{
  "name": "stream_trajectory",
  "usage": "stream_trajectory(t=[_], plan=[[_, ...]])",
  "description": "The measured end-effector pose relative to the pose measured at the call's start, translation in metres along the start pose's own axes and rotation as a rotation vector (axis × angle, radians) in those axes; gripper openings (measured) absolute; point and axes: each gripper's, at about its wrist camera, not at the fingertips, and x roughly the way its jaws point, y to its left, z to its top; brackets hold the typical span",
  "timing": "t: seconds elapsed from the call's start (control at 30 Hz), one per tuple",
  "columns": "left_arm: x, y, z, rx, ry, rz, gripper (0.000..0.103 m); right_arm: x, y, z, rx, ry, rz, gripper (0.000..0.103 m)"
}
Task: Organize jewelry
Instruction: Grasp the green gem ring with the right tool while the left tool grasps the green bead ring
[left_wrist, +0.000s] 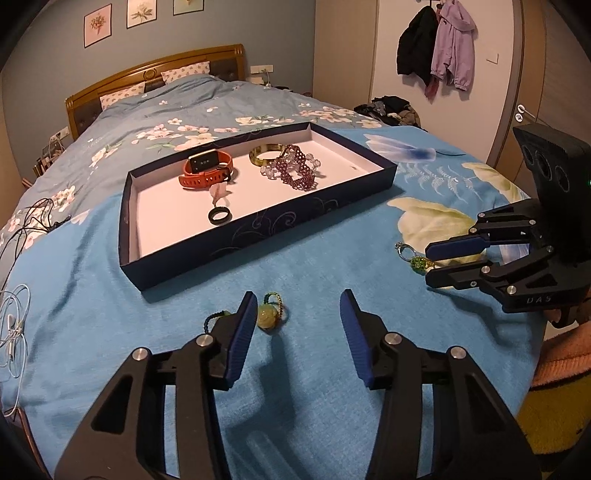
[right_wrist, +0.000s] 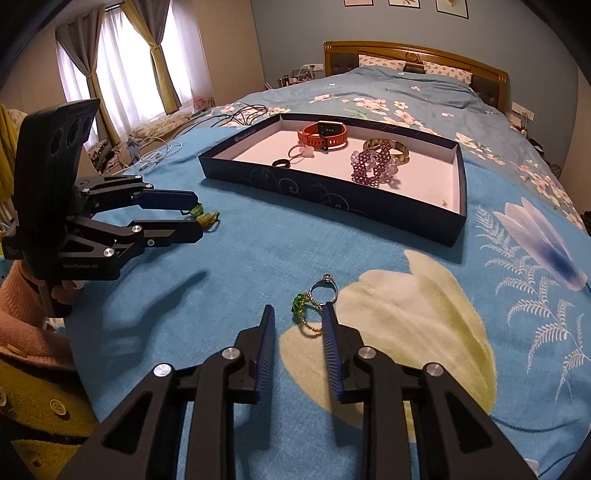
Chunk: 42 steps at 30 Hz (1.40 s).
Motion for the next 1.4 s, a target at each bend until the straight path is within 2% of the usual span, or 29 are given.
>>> stream_trajectory(t=[0.07, 0.1, 0.17, 0.23, 0.3, 0.7, 0.77, 0.8, 0.97, 1.07, 1.2, 1.4], plan=[[0.003, 0.002, 0.000, -0.010, 0.014, -0.001, 0.046, 0.002, 0.001, 0.000, -0.005, -0.001, -0.010, 0.016], [0.006, 0.004, 0.000, -0.017, 0.023, -0.002, 0.045, 0.002, 0.000, 0.001, -0.005, -0.001, -0.013, 0.010], [0.008, 0.006, 0.000, -0.027, 0.032, -0.004, 0.043, 0.002, 0.000, 0.001, -0.005, -0.002, -0.015, 0.008], [0.008, 0.007, -0.001, -0.028, 0.033, -0.006, 0.043, 0.002, -0.001, 0.000, -0.005, -0.005, -0.012, 0.002], [0.009, 0.007, -0.001, -0.026, 0.035, -0.008, 0.042, 0.001, -0.002, -0.001, -0.001, -0.007, -0.010, 0.001], [0.017, 0.014, -0.001, -0.056, 0.076, 0.010, 0.038, -0.010, -0.006, 0.002, 0.024, -0.046, -0.001, 0.001], [0.017, 0.014, -0.001, -0.056, 0.077, 0.007, 0.038, -0.009, -0.011, 0.002, 0.052, -0.045, -0.015, 0.010], [0.018, 0.014, -0.001, -0.056, 0.080, 0.003, 0.038, -0.007, -0.012, 0.001, 0.057, -0.037, -0.029, 0.020], [0.021, 0.016, -0.001, -0.063, 0.089, -0.005, 0.038, 0.001, -0.010, 0.004, 0.052, -0.026, -0.031, 0.027], [0.022, 0.016, -0.001, -0.065, 0.093, -0.007, 0.033, 0.007, -0.005, 0.006, 0.030, -0.014, -0.042, 0.027], [0.022, 0.018, -0.002, -0.074, 0.095, -0.006, 0.026, 0.009, -0.004, 0.006, 0.025, -0.007, -0.057, 0.013], [0.022, 0.019, -0.002, -0.080, 0.094, -0.003, 0.018, 0.003, -0.006, 0.004, 0.033, -0.024, -0.054, 0.010]])
